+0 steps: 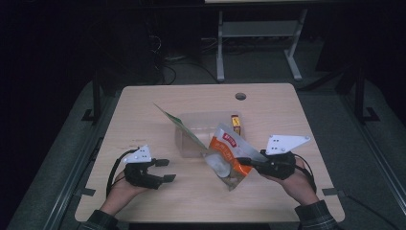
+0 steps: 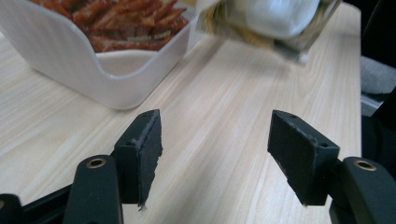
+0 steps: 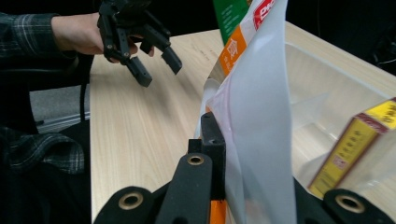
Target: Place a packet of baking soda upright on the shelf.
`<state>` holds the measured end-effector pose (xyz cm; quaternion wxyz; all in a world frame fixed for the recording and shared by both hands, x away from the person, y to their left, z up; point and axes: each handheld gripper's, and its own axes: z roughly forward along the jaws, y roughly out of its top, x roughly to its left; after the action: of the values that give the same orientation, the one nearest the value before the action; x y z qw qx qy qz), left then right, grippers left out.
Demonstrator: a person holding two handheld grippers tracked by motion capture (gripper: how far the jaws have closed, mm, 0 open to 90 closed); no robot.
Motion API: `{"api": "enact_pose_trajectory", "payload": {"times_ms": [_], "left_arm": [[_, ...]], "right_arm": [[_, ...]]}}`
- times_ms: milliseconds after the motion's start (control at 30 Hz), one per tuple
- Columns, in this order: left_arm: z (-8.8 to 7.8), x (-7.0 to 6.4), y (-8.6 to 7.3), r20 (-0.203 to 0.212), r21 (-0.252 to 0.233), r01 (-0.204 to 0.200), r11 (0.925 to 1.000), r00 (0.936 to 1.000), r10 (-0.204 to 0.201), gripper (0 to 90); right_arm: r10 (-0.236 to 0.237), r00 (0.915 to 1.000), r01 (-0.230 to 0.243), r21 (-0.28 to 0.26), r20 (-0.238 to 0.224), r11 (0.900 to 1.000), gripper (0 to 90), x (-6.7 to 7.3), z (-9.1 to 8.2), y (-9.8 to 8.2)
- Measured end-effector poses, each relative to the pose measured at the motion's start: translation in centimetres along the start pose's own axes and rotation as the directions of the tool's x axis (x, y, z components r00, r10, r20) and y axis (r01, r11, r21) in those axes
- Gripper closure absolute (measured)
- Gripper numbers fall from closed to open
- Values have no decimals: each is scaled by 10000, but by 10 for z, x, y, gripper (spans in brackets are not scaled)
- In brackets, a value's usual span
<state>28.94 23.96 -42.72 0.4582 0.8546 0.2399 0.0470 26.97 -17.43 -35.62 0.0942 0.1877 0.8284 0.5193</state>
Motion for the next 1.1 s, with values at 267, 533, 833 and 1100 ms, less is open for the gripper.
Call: {"api": "enact_pose_trajectory", "payload": {"times_ms": [267, 533, 833, 1100], "left_arm": [[2, 3, -1, -15, 219, 12, 9998, 10000, -12, 289], [2, 4, -2, -120, 208, 103, 9997, 9999, -101, 289], [2, 5, -3, -136, 252, 91, 9996, 9999, -88, 289], [3, 4, -2, -124, 278, 127, 9995, 9998, -123, 283]], "right_arm": [[-124, 9988, 131, -149, 476, 9998, 900, -10, -11, 6], [-178, 9980, 194, -256, 600, 9995, 900, -18, -14, 16], [-260, 9961, 290, -343, 841, 9990, 900, -21, -24, 21], [-107, 9909, 155, -347, 1342, 9993, 900, -33, -27, 22]]}}
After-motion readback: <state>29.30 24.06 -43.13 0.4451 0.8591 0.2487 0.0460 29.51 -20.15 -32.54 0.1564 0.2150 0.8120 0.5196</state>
